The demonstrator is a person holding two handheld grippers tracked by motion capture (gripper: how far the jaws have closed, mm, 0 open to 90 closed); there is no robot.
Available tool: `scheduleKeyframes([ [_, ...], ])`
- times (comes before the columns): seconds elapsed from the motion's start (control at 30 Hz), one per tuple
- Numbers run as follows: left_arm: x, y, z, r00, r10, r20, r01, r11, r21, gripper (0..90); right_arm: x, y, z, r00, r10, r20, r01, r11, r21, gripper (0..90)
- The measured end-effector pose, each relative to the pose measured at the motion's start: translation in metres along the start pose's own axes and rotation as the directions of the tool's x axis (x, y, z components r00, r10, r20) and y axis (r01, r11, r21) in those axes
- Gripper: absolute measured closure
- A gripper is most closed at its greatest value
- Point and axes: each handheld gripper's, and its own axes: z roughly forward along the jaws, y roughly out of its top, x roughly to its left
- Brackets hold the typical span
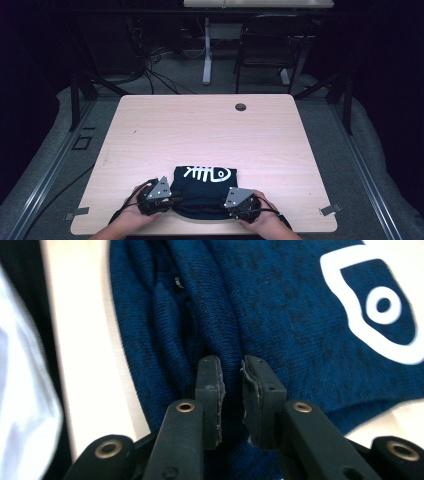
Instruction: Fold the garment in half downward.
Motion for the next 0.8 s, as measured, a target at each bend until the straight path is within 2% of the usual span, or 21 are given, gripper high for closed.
scheduleKeyframes([
  [0.07, 0.003, -0.001, 0.004, 0.9998, -0.005, -0.017, 0.005, 1.0, 0.008, 75.4, -0.006, 0.0, 0.001, 0.9996, 0.01, 0.027, -0.01, 1.0, 0.006, 77.6],
  [0.13, 0.008, -0.002, 0.007, 0.9993, -0.028, -0.027, 0.027, 0.9996, -0.005, 75.3, -0.013, -0.001, 0.003, 0.9983, 0.033, 0.048, -0.032, 0.999, -0.005, 77.3],
  [0.2, 0.011, -0.001, 0.01, 0.9981, -0.044, -0.043, 0.044, 0.9989, -0.016, 75.1, -0.018, -0.002, 0.005, 0.997, 0.061, 0.049, -0.06, 0.998, -0.016, 77.1],
  [0.37, 0.019, 0.0, 0.014, 0.9944, -0.088, -0.059, 0.086, 0.9957, -0.033, 74.9, -0.026, -0.001, 0.01, 0.993, 0.065, 0.098, -0.064, 0.998, -0.02, 75.7],
  [0.5, 0.024, 0.002, 0.017, 0.9904, -0.112, -0.081, 0.109, 0.9933, -0.038, 74.7, -0.035, -0.001, 0.014, 0.987, 0.103, 0.123, -0.1, 0.994, -0.038, 74.4],
  [0.6, 0.025, 0.003, 0.018, 0.9872, -0.135, -0.085, 0.131, 0.9901, -0.049, 74.1, -0.039, -0.001, 0.014, 0.9835, 0.124, 0.132, -0.119, 0.992, -0.048, 71.9],
  [0.8, 0.026, 0.003, 0.013, 0.9849, -0.155, -0.078, 0.149, 0.9862, -0.071, 71.1, -0.043, -0.003, 0.008, 0.9784, 0.176, 0.109, -0.166, 0.982, -0.092, 69.0],
])
